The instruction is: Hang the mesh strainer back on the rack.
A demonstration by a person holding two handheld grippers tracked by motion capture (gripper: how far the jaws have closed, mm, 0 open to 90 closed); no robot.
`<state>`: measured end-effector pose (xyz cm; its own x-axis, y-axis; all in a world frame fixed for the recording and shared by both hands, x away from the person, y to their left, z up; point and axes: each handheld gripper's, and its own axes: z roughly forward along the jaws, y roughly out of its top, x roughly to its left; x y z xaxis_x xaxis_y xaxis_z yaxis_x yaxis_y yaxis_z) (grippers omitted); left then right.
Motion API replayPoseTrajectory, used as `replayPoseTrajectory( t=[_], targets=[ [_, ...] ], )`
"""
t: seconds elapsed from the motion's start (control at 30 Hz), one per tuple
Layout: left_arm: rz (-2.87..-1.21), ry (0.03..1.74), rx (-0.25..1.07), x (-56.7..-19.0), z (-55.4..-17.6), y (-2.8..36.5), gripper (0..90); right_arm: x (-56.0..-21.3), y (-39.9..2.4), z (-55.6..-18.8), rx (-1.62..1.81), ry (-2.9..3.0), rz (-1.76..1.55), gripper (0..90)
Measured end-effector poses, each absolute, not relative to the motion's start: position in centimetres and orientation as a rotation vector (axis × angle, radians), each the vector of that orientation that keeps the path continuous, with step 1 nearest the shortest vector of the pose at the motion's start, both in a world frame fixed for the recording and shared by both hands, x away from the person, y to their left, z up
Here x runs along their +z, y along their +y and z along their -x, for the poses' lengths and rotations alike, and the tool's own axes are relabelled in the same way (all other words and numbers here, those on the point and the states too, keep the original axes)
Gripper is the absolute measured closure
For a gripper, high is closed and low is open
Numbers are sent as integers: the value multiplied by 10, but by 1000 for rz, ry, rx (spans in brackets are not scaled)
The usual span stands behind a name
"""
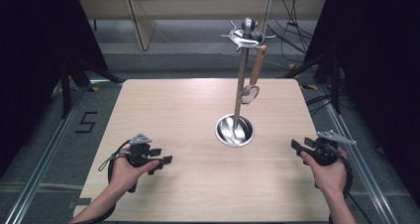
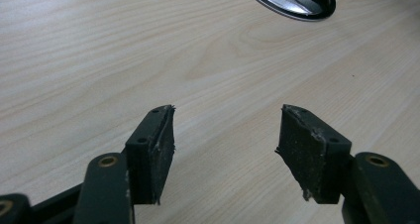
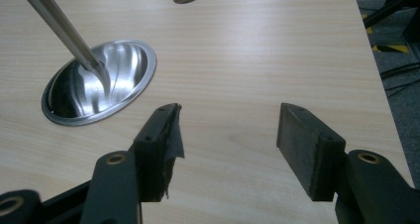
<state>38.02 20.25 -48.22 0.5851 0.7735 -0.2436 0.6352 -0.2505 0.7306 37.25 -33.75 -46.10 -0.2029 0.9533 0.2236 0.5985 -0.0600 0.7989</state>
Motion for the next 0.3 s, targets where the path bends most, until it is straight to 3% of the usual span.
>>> replayPoseTrajectory(
  t=[0.3],
  targets=[
    [-1957, 1118, 193, -482, -381, 201, 379, -460, -341, -370, 1130, 1807, -1668, 430]
  ],
)
